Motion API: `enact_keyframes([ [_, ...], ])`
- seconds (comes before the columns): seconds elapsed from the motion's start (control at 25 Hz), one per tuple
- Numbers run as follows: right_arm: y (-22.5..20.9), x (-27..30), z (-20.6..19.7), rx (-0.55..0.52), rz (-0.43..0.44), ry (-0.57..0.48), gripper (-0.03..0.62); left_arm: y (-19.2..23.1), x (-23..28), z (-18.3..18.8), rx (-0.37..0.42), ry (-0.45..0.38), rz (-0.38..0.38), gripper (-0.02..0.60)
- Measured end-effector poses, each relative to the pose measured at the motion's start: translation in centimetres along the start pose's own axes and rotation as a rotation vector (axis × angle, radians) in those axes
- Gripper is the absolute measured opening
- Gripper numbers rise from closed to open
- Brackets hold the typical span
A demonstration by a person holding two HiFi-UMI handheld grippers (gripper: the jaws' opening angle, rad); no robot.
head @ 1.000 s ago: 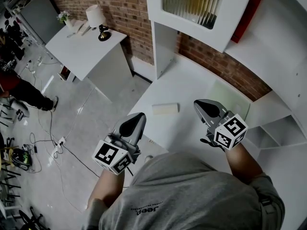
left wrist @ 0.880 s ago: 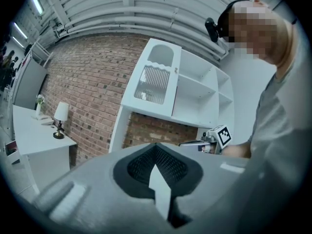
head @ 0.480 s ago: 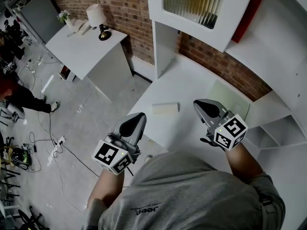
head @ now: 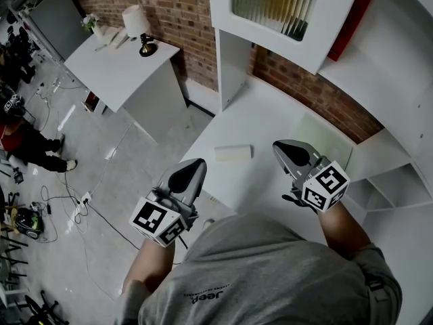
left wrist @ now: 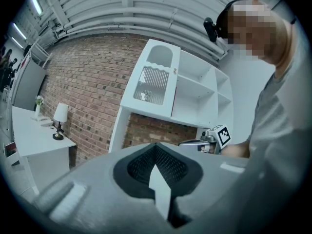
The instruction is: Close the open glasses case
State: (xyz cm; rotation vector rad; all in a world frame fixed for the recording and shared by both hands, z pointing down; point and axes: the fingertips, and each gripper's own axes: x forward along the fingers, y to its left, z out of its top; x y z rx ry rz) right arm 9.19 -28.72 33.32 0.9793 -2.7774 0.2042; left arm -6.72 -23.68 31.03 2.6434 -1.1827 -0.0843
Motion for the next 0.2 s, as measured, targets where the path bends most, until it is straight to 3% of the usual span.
enact_keyframes([
  [0.2,-0.09,0.08,-0.15,0.002,0.002,0.000,0.008,0.10,0.07,-0.14,0.001,0.002,0.002,-0.003],
])
